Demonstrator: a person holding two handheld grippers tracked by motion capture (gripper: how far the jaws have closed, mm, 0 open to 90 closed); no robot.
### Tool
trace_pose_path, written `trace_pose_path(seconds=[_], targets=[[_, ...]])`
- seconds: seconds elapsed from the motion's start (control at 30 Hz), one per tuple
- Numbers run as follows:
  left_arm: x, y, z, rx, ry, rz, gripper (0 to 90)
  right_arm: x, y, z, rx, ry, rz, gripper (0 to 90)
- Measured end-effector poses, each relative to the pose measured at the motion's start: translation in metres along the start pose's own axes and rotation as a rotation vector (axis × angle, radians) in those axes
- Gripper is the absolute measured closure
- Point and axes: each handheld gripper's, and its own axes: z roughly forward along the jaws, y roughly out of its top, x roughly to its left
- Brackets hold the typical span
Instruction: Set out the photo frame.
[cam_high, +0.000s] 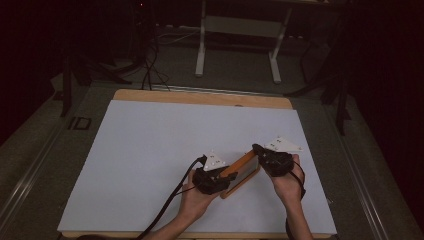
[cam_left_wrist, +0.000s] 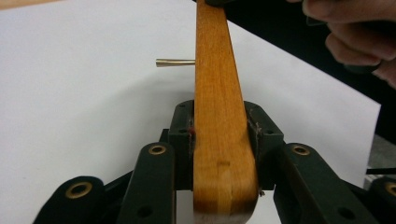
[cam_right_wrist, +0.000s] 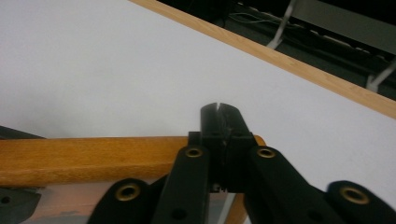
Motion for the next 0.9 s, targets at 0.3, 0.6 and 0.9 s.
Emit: trace_pose_path(seconds=[0.3, 0.6, 0.9], targets=[[0.005, -0.033, 0.003, -0.008, -0.021, 0.001, 47.2, 0.004, -0.001, -0.001, -0.003, 0.005, -0.016, 89.9], [0.005, -0.052, 0.011, 0.084, -0.043, 0.036, 57.1, 0.004, -0.004, -0.003, -0.016, 0.002, -0.003, 89.9], [0.007, -0.048, 0.013, 0.126, -0.02, 0.078, 69.0, 0.008, -0.003, 0.0, -0.028, 0.007, -0.009, 89.9]])
